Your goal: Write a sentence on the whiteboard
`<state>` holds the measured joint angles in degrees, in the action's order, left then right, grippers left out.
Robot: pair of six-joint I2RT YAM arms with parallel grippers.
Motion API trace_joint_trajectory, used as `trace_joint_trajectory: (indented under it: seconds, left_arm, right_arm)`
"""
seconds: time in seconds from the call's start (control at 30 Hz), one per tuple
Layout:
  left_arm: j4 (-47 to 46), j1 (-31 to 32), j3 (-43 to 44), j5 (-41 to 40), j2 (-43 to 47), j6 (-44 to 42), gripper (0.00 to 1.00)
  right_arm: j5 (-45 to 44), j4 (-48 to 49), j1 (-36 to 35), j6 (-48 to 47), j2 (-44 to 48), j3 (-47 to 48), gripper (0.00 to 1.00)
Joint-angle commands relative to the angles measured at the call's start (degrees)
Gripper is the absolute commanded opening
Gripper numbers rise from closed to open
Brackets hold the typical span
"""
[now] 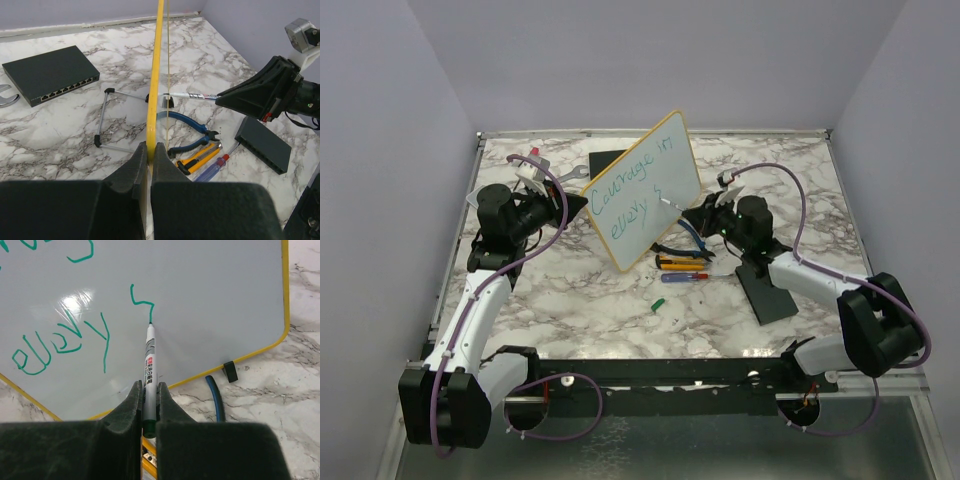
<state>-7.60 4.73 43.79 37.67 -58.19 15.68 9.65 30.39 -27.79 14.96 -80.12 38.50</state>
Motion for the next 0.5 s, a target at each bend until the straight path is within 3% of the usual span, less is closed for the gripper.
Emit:
trace_joint_trajectory:
  seconds: [0.0, 0.47]
  left_arm:
    - [-0.4, 0.4, -0.3, 0.9, 0.9, -0.8, 0.00]
    - [-0.4, 0.4, -0.4, 0.8, 1.1, -0.9, 0.00]
  right_arm:
    - [1.0, -0.5, -1.1, -0.9, 1.0, -1.5, 0.01]
    - [-5.5, -2.7, -1.1, -1.4, 6.8, 0.2, 0.01]
